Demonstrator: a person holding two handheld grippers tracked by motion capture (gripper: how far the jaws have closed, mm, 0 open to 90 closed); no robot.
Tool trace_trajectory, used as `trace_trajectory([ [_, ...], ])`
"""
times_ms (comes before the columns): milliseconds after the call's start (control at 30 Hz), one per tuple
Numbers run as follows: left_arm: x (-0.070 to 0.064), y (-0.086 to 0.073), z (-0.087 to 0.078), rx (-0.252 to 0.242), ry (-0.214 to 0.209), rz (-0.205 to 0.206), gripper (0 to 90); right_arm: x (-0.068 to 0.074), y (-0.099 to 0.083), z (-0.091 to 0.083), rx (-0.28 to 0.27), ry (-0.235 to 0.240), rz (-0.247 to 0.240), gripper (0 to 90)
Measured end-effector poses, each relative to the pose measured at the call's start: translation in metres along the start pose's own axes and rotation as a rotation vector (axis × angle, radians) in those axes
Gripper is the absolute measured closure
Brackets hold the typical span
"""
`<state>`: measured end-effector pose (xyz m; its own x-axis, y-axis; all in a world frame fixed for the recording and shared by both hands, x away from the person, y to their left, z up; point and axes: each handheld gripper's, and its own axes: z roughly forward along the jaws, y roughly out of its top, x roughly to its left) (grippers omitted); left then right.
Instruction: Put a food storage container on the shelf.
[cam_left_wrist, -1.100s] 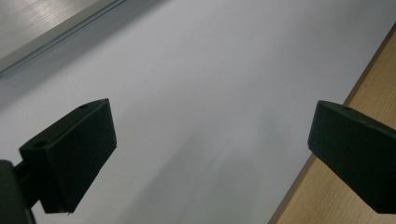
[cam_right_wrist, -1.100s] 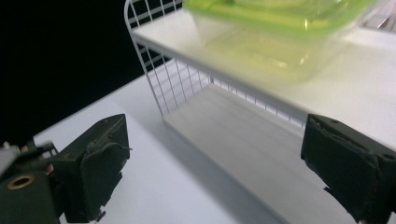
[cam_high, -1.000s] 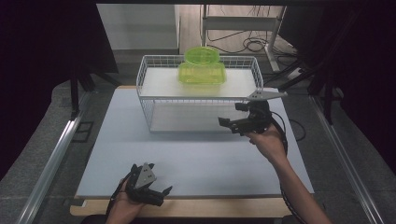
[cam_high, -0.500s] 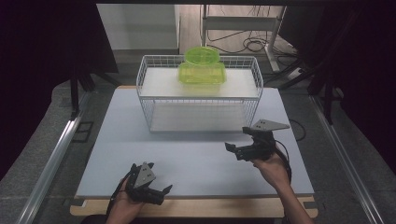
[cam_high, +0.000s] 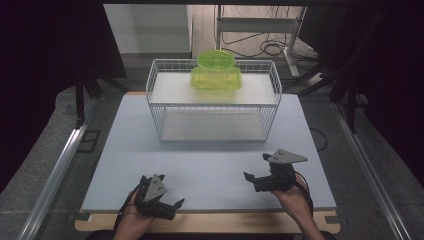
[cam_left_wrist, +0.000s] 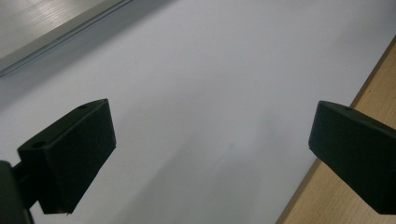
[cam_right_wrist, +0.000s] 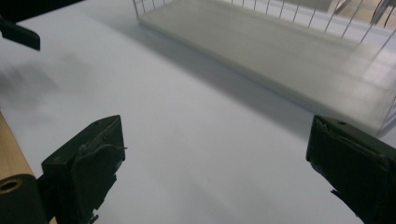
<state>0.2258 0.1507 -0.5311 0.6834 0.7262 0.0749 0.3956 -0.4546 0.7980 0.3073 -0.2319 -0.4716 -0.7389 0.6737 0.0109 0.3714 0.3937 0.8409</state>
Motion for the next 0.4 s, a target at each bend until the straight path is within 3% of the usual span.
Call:
trace_trajectory([
  [200, -0.002, -0.001, 0.003, 0.048, 0.024, 0.045, 0.6, 0.003, -0.018, 0.008, 0.064, -0.008, -0.004, 4.9],
  [400, -0.003, 0.000, 0.002, 0.042, 0.024, 0.047, 0.5, 0.008, -0.024, 0.015, 0.115, -0.009, -0.019, 4.6],
])
